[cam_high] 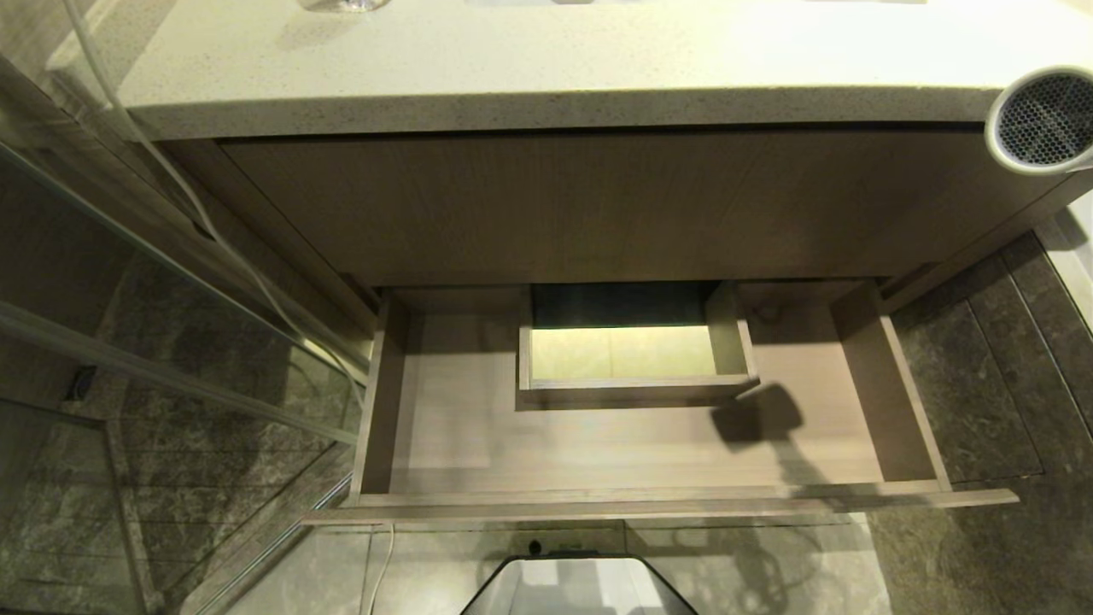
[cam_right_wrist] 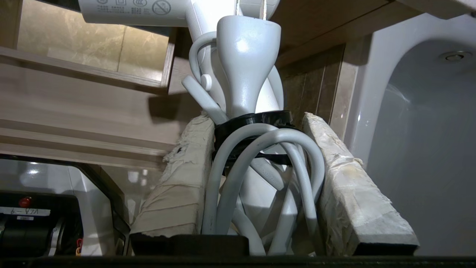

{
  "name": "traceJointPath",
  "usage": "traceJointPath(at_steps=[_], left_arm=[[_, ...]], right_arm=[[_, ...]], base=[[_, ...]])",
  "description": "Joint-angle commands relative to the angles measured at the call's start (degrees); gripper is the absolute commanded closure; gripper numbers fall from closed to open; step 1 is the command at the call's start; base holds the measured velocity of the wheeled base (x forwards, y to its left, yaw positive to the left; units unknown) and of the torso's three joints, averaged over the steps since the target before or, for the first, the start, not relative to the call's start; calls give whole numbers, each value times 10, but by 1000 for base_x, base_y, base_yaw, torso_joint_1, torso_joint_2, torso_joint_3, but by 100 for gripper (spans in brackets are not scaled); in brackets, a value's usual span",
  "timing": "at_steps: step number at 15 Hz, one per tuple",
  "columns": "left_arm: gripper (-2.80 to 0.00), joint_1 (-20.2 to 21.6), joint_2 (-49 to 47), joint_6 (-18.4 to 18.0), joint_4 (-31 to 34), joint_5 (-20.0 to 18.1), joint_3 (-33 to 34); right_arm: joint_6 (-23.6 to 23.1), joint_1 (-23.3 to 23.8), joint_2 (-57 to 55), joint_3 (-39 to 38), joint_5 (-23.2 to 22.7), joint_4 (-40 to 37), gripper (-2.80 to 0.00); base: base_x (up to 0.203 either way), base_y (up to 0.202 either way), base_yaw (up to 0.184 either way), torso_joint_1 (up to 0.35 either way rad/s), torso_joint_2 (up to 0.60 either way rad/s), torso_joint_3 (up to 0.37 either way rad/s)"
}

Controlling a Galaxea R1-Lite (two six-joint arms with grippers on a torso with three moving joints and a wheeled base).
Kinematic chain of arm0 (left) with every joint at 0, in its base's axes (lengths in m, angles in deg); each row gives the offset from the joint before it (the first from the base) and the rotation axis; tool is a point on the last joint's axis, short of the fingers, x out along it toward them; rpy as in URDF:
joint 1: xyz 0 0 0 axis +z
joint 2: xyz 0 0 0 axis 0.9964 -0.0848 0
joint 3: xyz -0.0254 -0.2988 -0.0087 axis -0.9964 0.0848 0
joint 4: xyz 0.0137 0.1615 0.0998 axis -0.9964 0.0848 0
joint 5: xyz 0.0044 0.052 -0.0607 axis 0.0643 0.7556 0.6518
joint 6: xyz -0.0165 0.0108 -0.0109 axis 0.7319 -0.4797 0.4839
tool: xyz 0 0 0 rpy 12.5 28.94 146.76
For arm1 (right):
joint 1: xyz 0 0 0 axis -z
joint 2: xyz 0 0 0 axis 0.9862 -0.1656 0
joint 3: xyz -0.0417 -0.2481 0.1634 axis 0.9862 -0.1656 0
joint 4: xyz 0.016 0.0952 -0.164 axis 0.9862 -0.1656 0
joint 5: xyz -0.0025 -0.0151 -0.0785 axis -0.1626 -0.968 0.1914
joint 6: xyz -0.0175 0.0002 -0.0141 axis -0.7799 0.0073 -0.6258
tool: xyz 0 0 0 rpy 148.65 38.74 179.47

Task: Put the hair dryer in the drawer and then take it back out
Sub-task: Put it into the drawer

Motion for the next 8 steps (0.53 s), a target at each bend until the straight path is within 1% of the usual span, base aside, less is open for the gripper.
traceJointPath(at_steps=[1,5,7,8], left_arm=[[0,0,0,0,0,0,0],[0,0,0,0,0,0,0],[0,0,-1,0,0,0,0],[0,0,0,0,0,0,0]], right_arm=[[-2,1,8,-11,-1,-2,0],[-2,0,20,-35,-1,16,0],[-2,0,16,-61,-1,57,0],[-2,0,13,-66,-1,60,0]], base=[[0,0,0,-217,349,153],[0,0,0,-294,501,201],[0,0,0,-333,536,210],[0,0,0,-316,524,193]])
